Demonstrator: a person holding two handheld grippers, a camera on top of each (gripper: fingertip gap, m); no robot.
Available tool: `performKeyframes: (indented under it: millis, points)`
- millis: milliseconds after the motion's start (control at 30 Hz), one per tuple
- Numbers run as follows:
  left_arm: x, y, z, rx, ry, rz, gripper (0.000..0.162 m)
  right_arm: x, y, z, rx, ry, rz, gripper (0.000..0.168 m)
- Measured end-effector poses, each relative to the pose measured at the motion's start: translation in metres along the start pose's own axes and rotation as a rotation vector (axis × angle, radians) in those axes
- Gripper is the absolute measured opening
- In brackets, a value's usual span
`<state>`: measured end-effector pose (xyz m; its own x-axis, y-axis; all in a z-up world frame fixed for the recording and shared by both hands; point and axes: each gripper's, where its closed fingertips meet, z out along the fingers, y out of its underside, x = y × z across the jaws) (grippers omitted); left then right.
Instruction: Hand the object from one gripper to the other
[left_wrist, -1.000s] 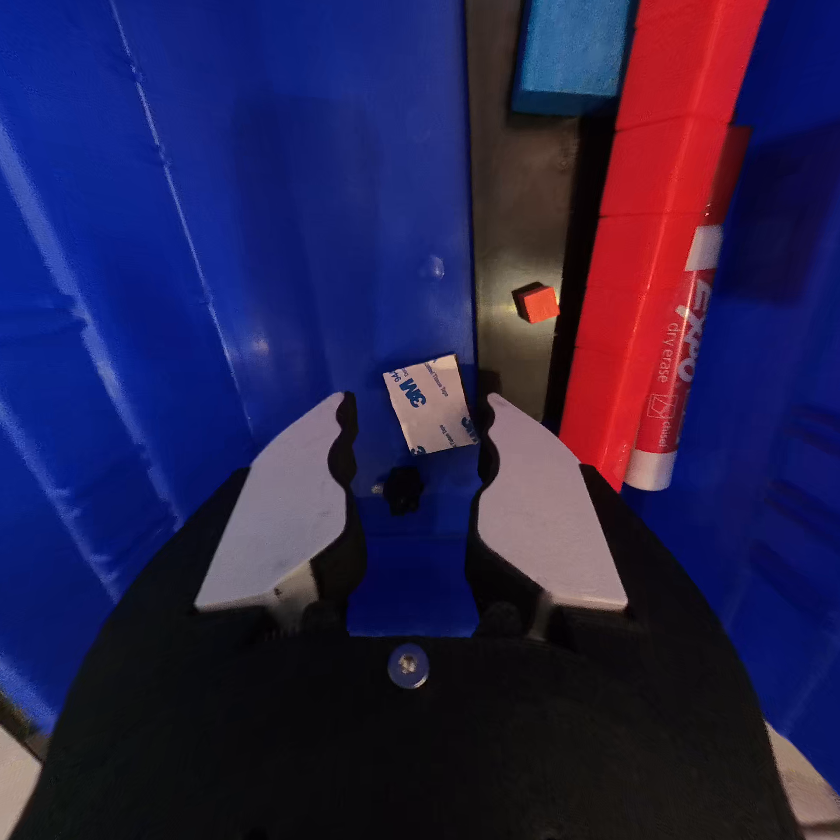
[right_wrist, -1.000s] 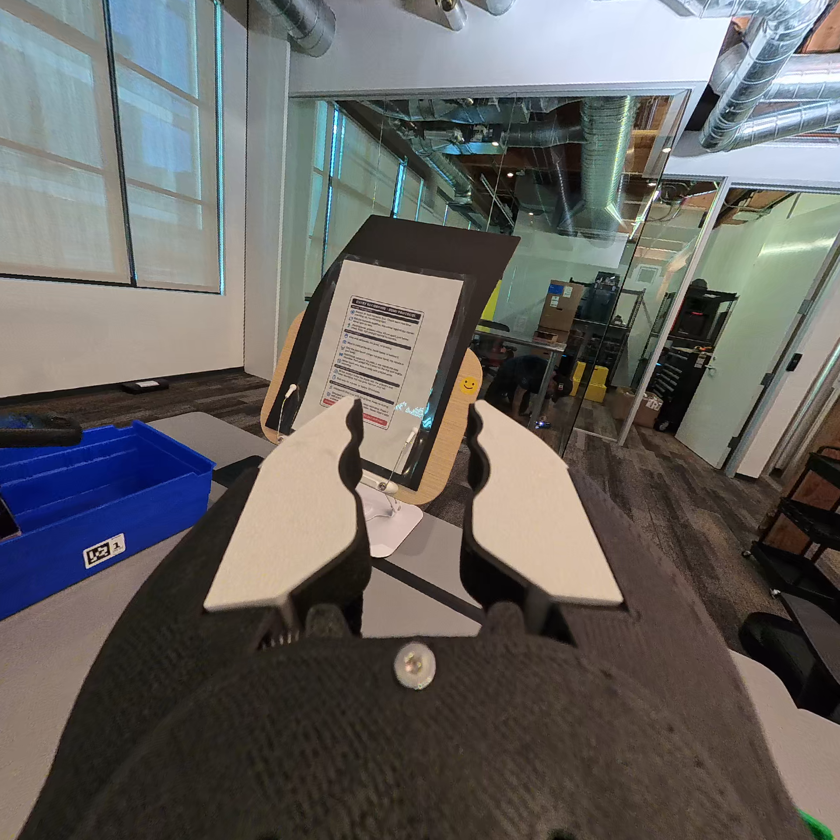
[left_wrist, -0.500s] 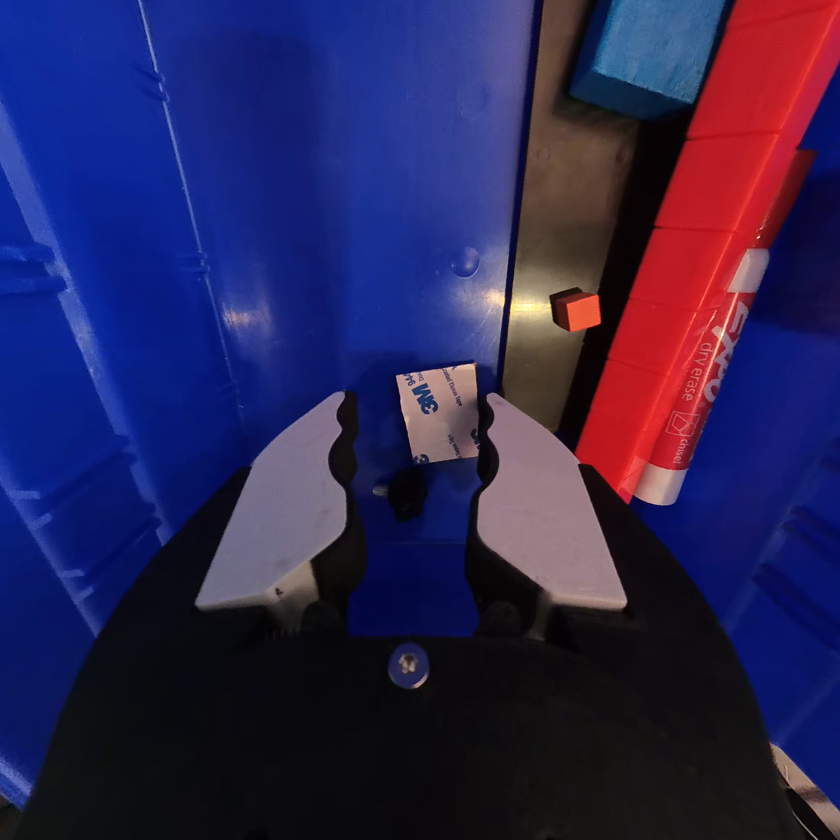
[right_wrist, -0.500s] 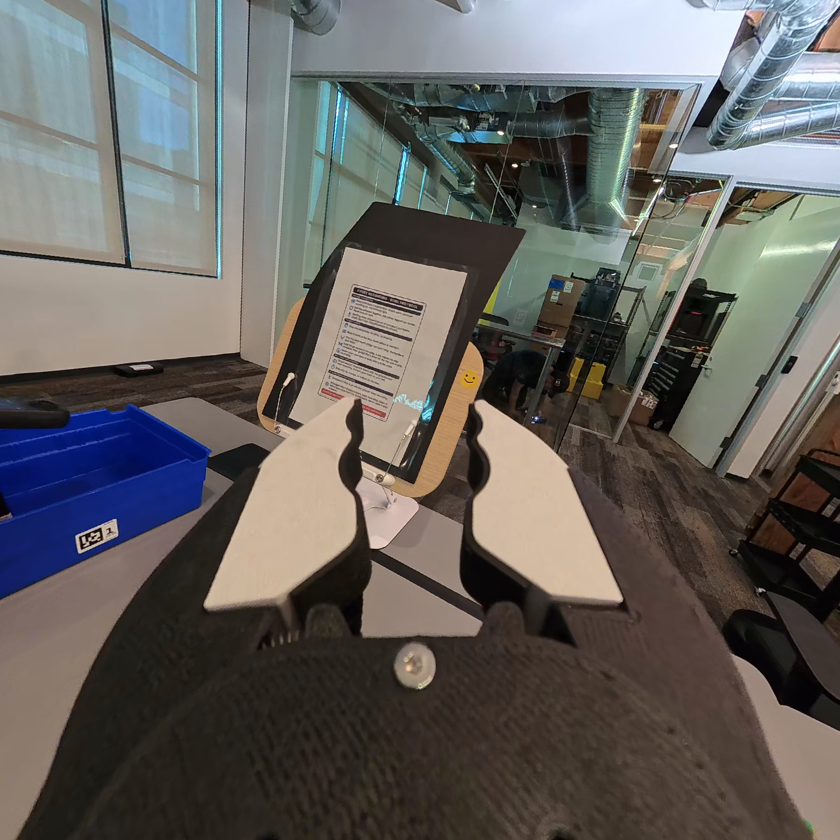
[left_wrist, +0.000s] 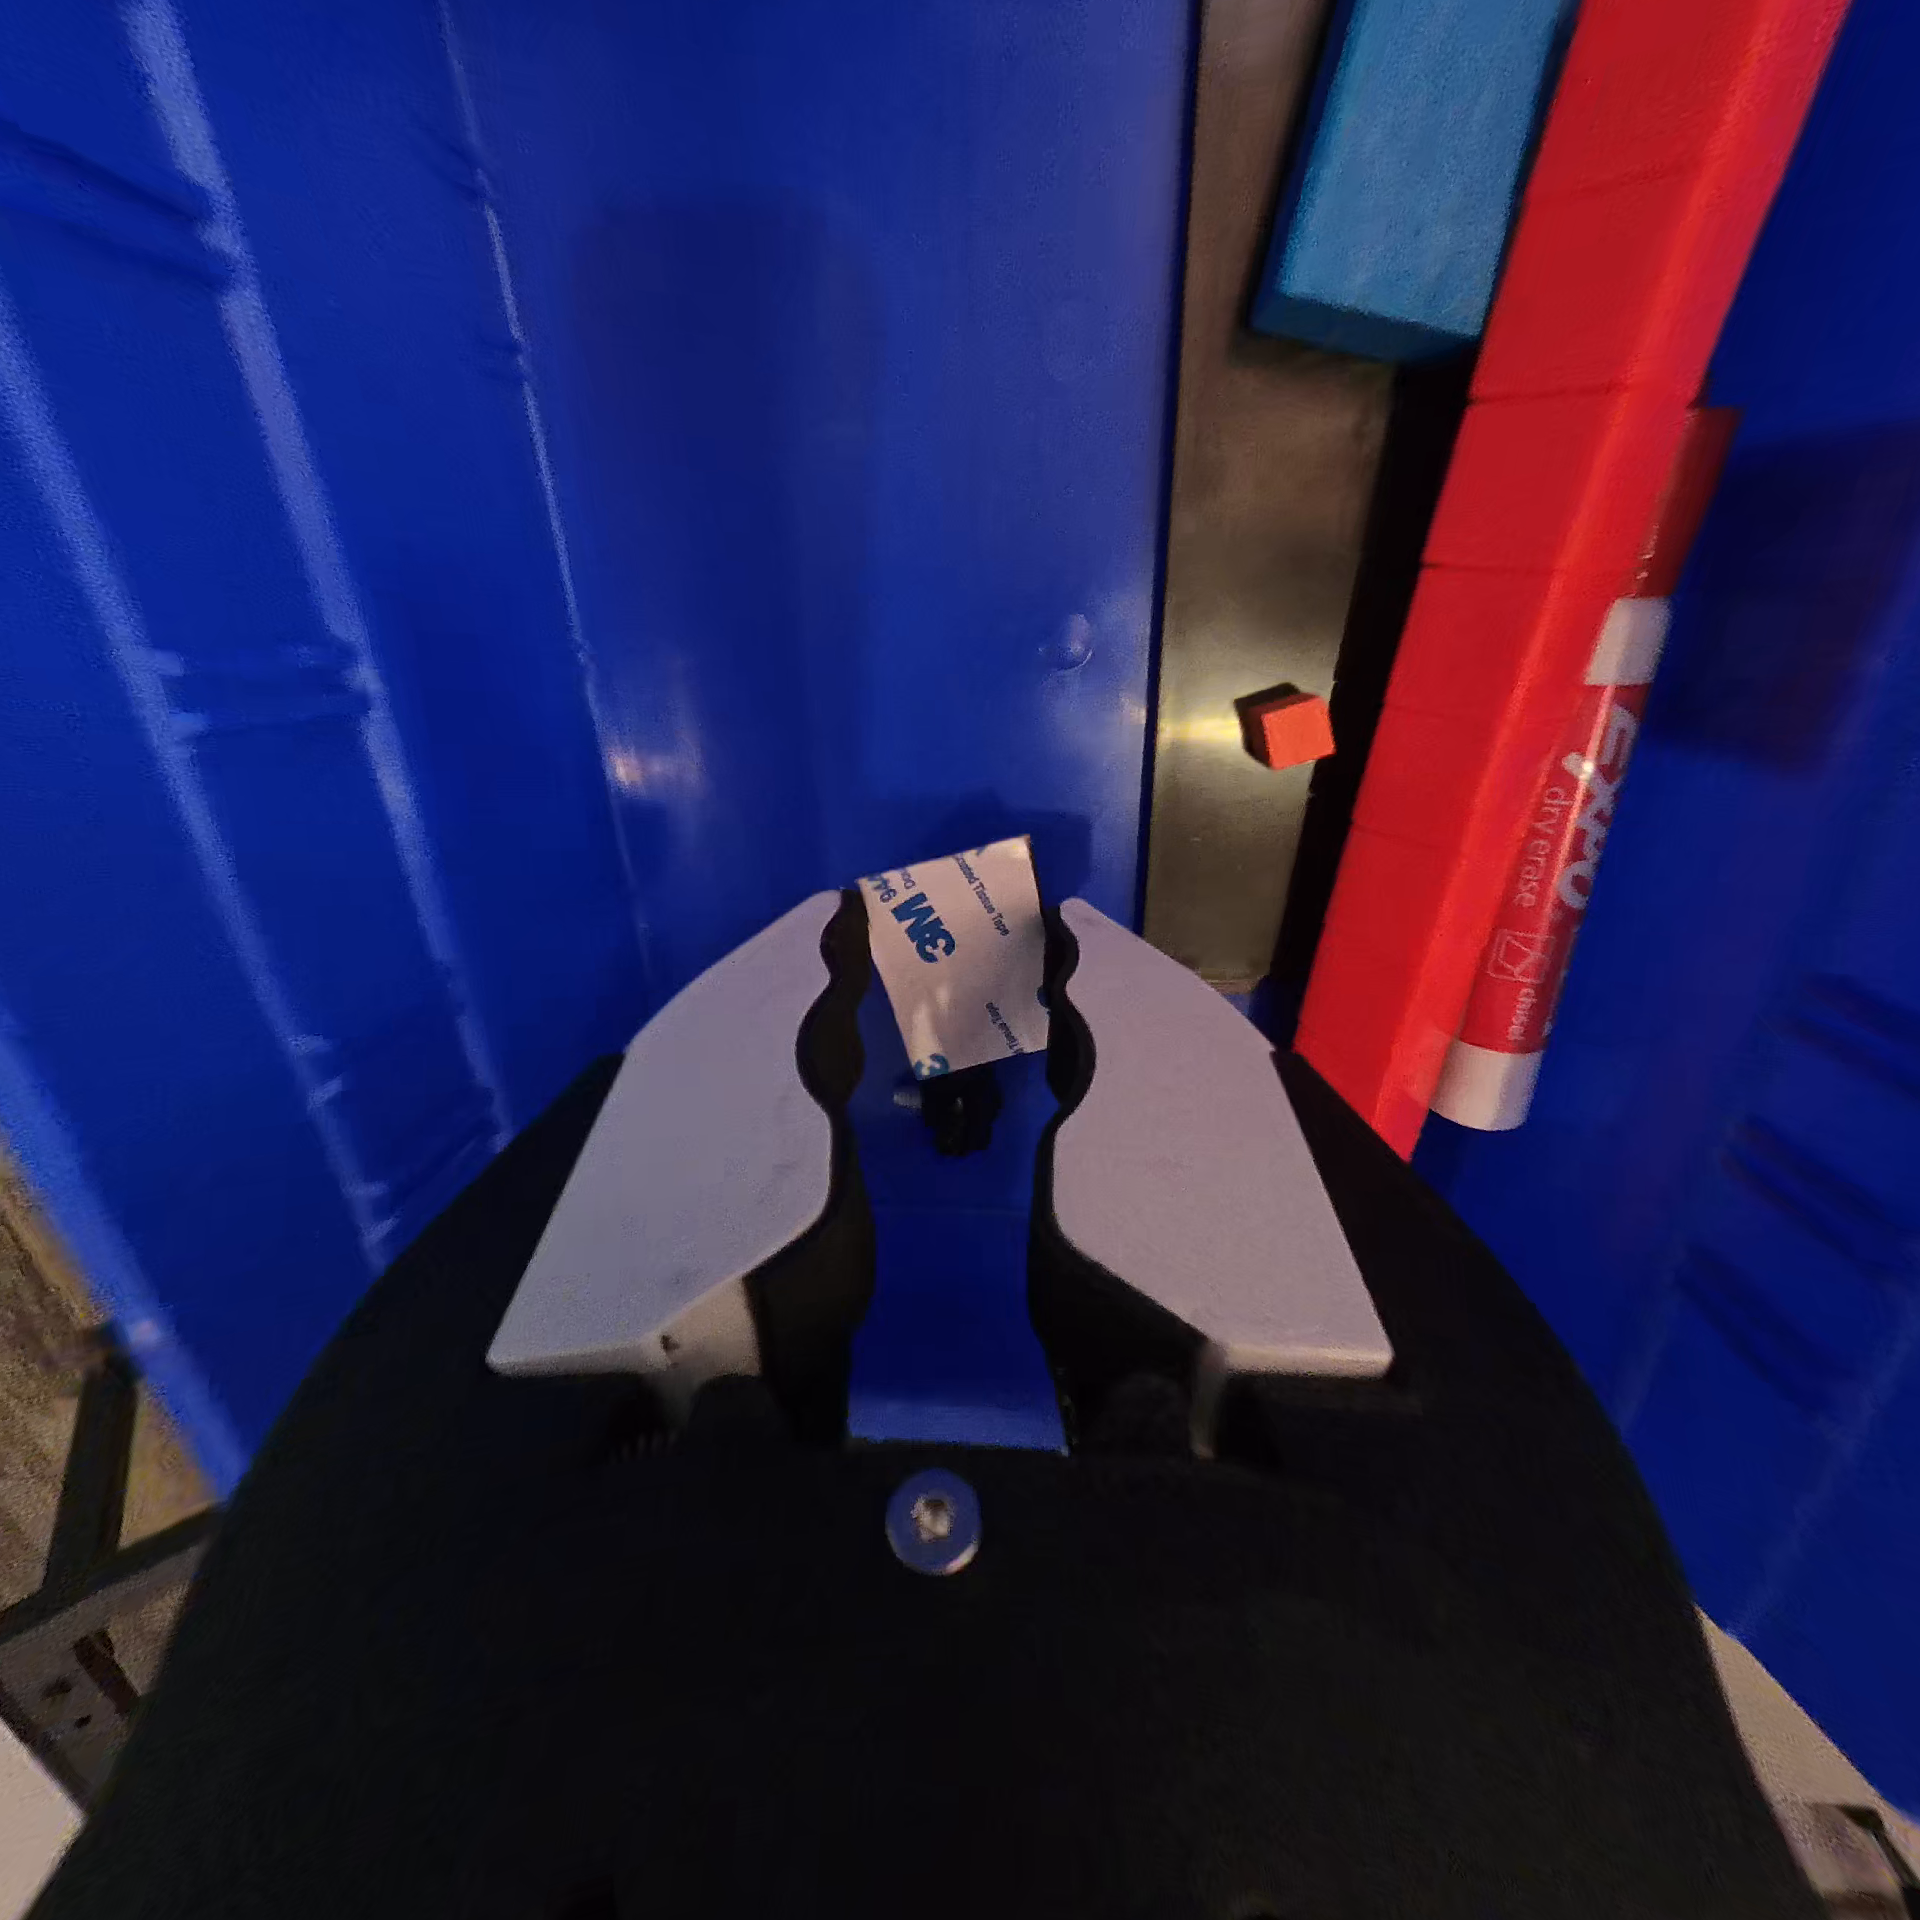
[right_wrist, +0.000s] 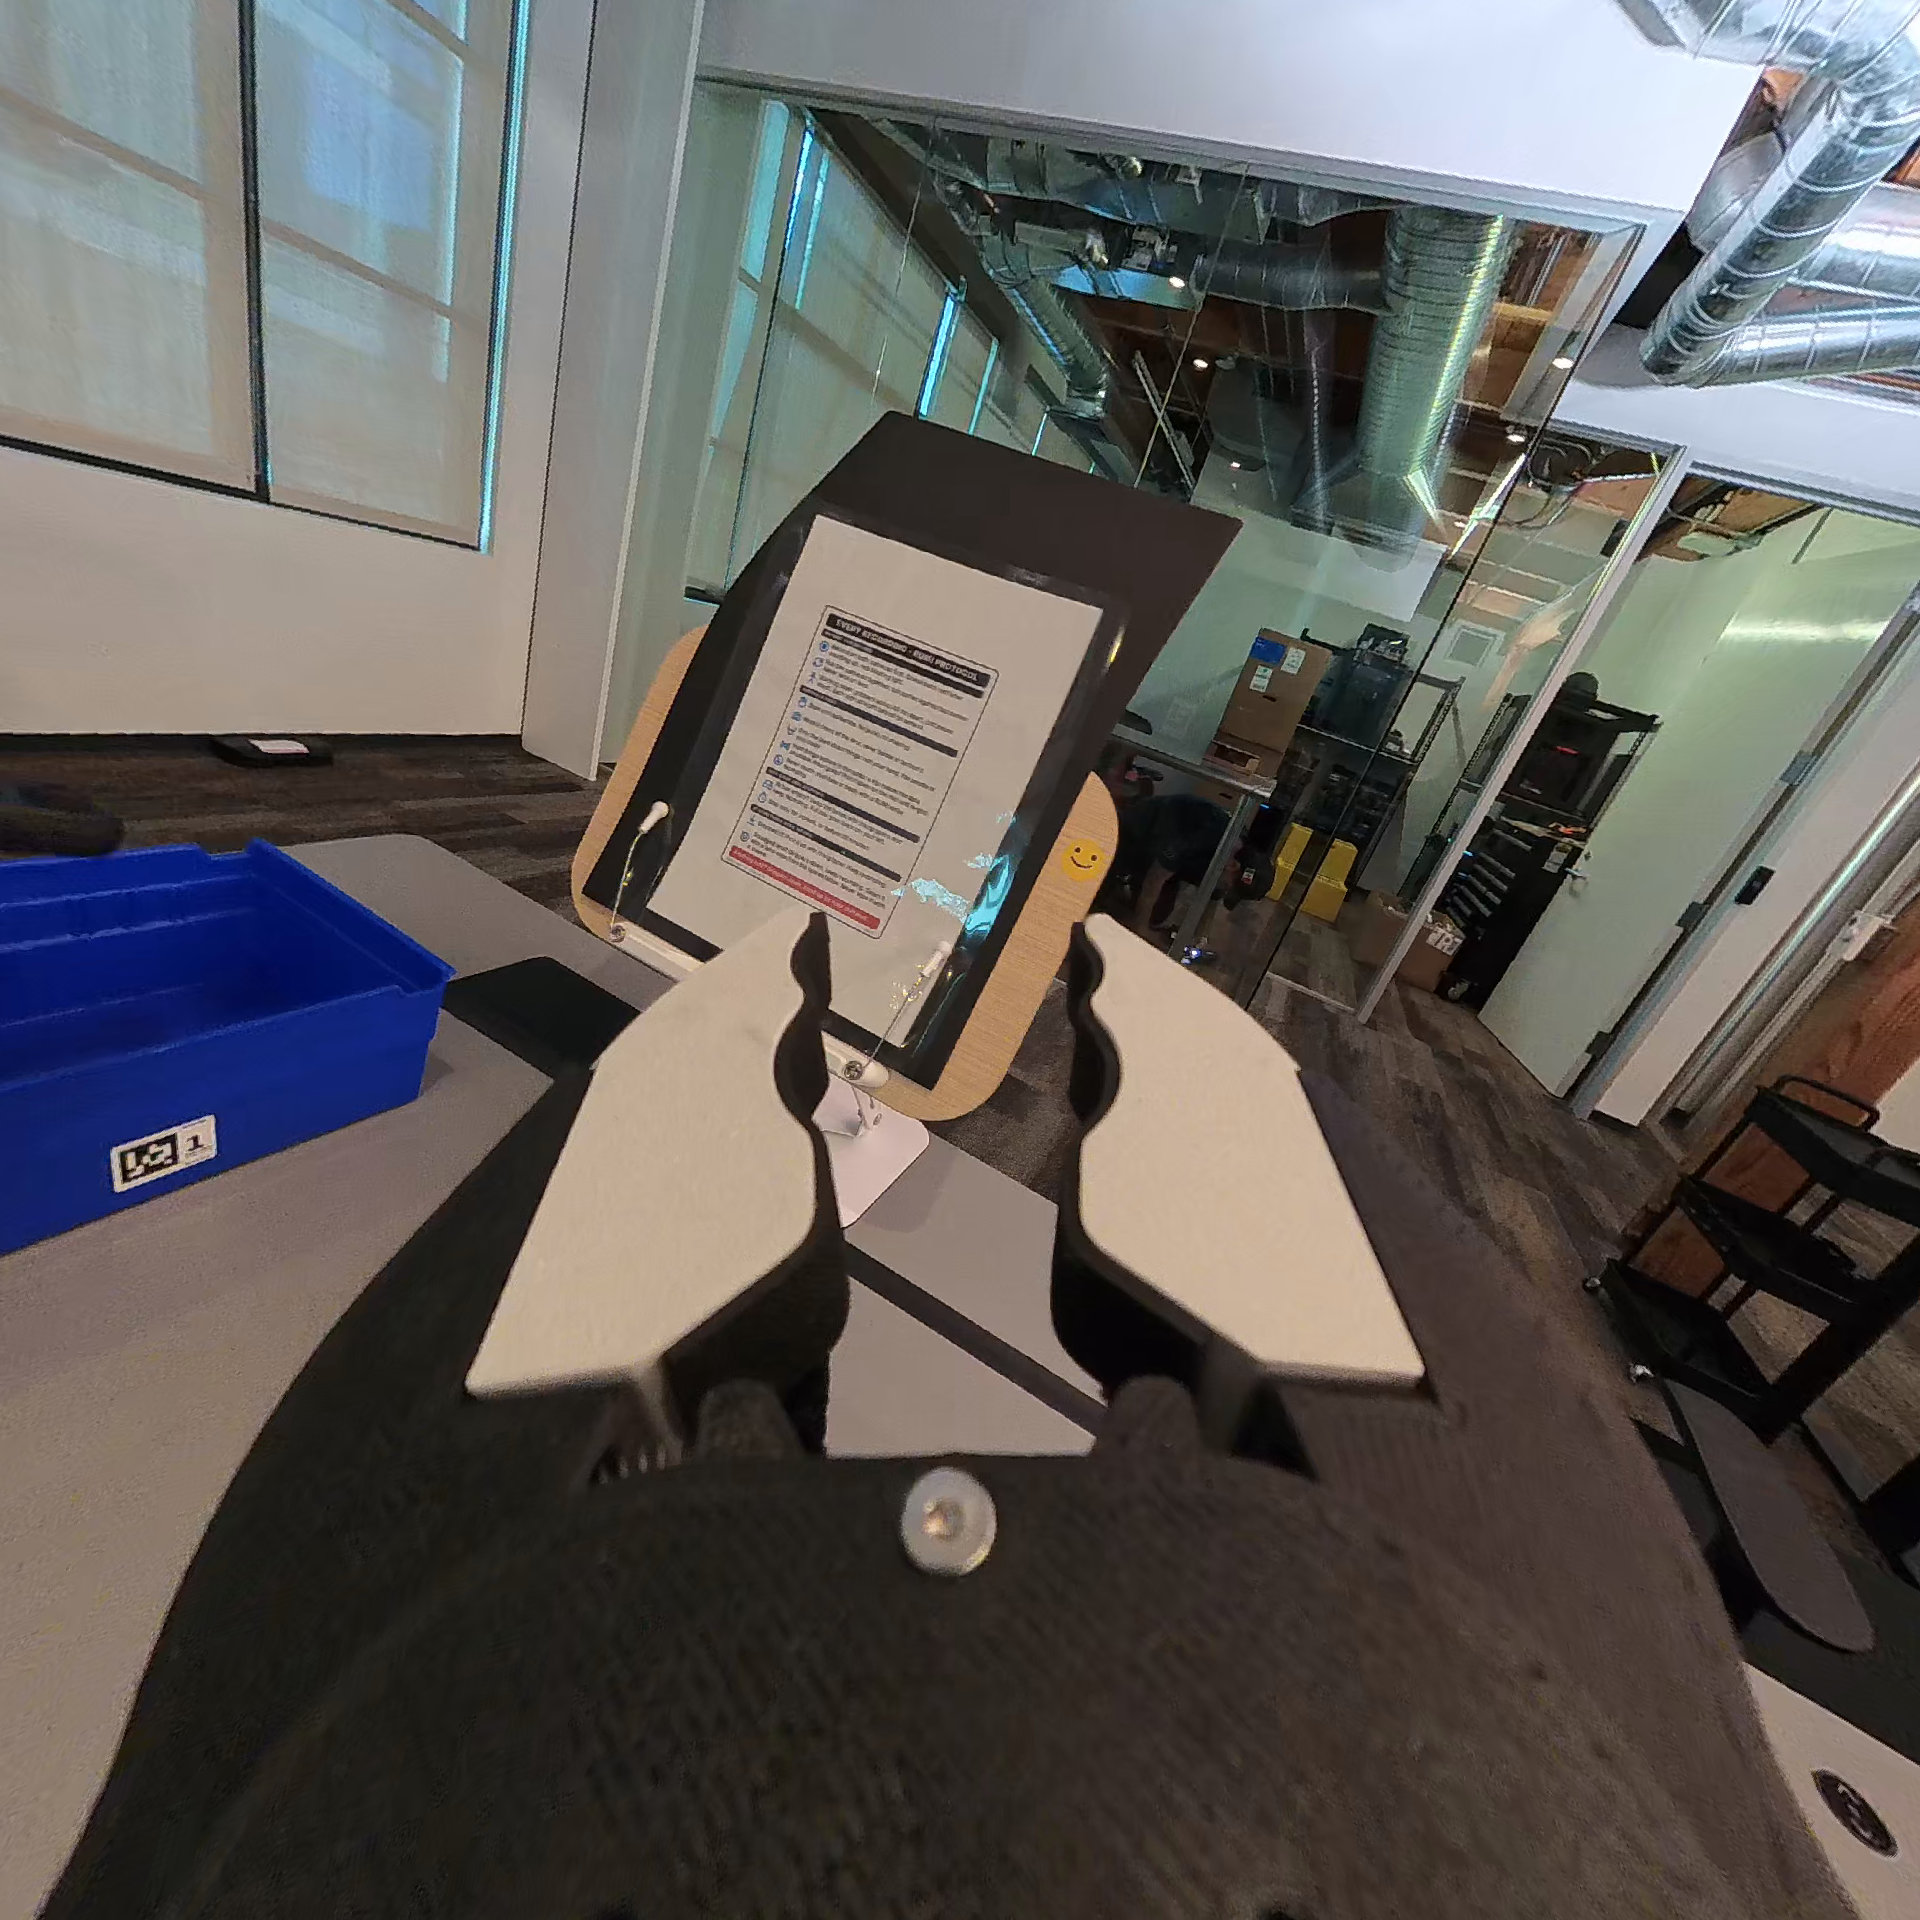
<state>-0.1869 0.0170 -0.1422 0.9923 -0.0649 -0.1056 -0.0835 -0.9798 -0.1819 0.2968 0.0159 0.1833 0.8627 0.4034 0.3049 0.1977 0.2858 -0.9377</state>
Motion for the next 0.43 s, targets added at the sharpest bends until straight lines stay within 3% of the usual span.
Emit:
performKeyframes:
  millis: [33,133,233,333,433]
  points:
    - [0.0,-0.002,-0.008,0.028,-0.004,0.004,0.032,-0.002,0.0,0.001,-0.001,-0.005,-0.006,0.044]
    - [0.009,-0.014,-0.043,0.176,0.028,0.02,0.032,-0.013,-0.001,0.005,0.0,-0.034,-0.03,0.044]
    - [0.045,-0.038,-0.098,0.454,0.206,0.076,0.032,-0.032,-0.004,0.012,0.011,-0.083,-0.084,0.045]
    - [0.116,-0.044,-0.174,0.749,0.623,0.276,0.032,-0.061,-0.008,0.018,0.043,-0.17,-0.173,0.047]
    - [0.171,-0.016,-0.242,0.883,1.057,0.463,0.031,-0.105,-0.008,0.022,0.081,-0.306,-0.284,0.055]
